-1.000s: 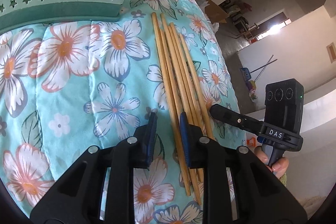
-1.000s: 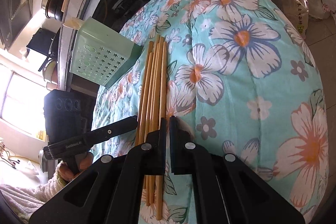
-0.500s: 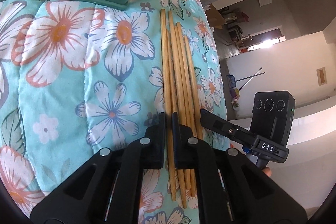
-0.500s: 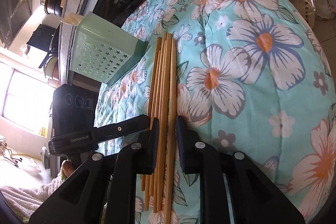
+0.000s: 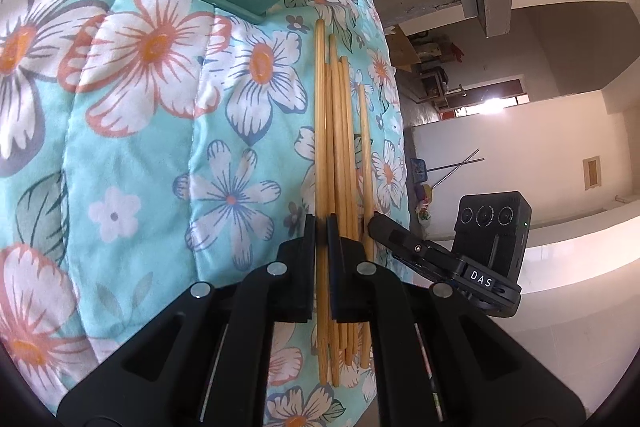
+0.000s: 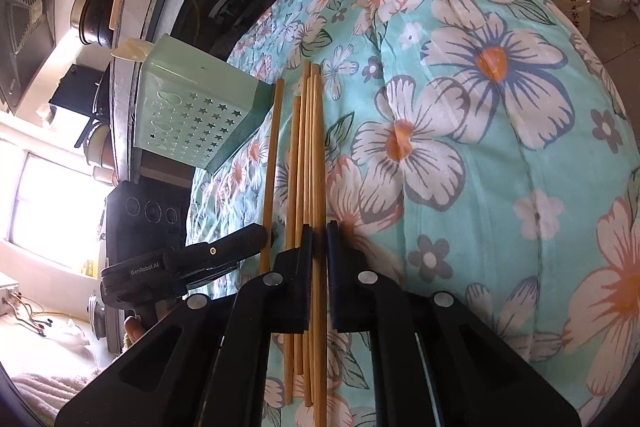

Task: Organize utensils
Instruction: 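Lift one chopstick with the left tool while the right tool lifts another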

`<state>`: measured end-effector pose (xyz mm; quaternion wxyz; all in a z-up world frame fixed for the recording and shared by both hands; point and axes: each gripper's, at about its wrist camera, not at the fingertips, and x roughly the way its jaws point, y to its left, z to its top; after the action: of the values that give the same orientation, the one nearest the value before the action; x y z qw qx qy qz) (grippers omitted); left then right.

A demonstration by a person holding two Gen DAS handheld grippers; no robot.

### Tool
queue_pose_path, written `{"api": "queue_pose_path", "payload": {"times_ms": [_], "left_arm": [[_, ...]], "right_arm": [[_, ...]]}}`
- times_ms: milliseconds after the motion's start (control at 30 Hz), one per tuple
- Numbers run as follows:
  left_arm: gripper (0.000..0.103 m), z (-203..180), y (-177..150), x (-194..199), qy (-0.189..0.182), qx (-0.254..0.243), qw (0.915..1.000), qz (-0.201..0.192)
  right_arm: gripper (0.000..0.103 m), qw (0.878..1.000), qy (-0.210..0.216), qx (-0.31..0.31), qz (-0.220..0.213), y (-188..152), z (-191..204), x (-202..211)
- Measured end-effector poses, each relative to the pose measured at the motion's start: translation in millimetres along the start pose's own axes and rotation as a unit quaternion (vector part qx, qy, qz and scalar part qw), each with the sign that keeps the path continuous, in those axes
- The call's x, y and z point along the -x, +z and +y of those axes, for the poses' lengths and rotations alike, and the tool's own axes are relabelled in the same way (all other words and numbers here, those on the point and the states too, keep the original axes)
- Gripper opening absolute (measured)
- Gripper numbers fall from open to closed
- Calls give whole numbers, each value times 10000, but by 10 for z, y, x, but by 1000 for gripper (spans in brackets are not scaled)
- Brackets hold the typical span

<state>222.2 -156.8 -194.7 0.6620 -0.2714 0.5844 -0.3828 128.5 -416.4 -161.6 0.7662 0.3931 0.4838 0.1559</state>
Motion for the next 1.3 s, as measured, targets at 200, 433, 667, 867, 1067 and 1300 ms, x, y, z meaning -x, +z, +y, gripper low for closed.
{"api": "queue_pose_path", "payload": {"times_ms": [200,433,667,867,1067,1300], "left_arm": [[5,26,-194,413,38,-83,9996,-274],[5,264,-442,981,398,167,9967,-690],[5,543,-679,1292,1098,353,9890,-927],[18,533,-610,1342,1433,188,9849,-958],[22,403,-253,1394,1687,-135,9803,-1017],[23,341,217,1206,2105,-254,9736,-850]], "right_arm": [[7,9998,186,90,-59,-118,125,203],[7,9980,473,261,326,-295,458,3],[7,9925,-283,654,990,-558,711,-599],[12,9847,-816,1160,1015,-505,948,-733],[18,9777,-1146,1458,983,-307,1132,-913],[18,9685,-1515,1740,940,-82,1300,-1166]]}}
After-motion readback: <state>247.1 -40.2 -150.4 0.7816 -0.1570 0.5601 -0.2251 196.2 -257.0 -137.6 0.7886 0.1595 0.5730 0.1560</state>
